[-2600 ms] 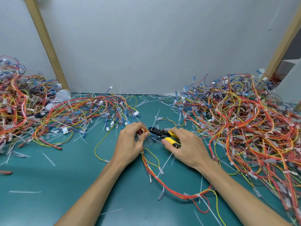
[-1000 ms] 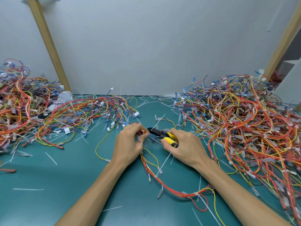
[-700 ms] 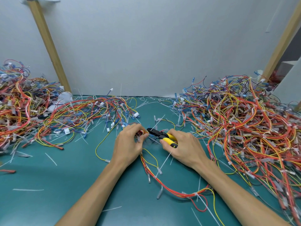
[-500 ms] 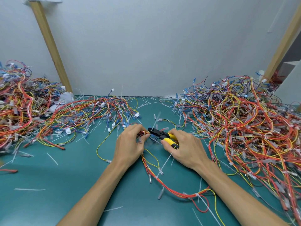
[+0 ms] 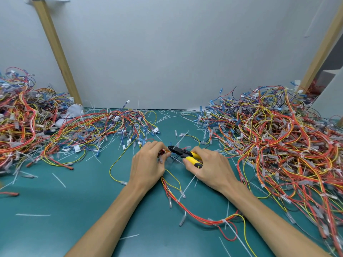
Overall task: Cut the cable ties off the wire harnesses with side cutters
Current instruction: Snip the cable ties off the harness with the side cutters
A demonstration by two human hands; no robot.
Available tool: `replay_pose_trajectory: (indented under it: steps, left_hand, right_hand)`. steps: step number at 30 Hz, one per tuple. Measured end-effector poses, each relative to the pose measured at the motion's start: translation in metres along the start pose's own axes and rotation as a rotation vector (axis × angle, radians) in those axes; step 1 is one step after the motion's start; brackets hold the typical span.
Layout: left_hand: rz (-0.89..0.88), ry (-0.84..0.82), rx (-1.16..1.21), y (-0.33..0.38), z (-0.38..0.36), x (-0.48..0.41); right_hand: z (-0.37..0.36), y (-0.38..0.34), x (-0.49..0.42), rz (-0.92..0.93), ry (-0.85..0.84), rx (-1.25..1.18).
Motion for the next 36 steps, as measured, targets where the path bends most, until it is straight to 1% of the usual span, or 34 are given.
replay_pose_trajectory:
  steps: [14,29,36]
  left_hand:
    - [0.01,-0.03,-0.01,-0.0002,-0.0016,0.0]
    - [0.043,-0.039,0.002,-0.0026,-0.0012,0.0001]
    - [0.047,-0.039,0.006,-0.0033,-0.0007,-0.0001]
  right_hand:
    - [-0.0029,0.0008,-0.0002,-0.009,-0.044,0.009]
    - [-0.0042,-0.0019,0.0001,0.003,-0.046,-0.021]
    - [-0.0039,-0.0031,-0.001,0.004,-0.032,0.018]
Point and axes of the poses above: each hand's wrist, its own x-axis away from the middle knuckle, its own z-axis out of the back of the hand, y = z × x, the point moved 9 cm from there along -x, towards the middle knuckle, and after that the axes turned 3 degrees about x, right-handed, at the moved point
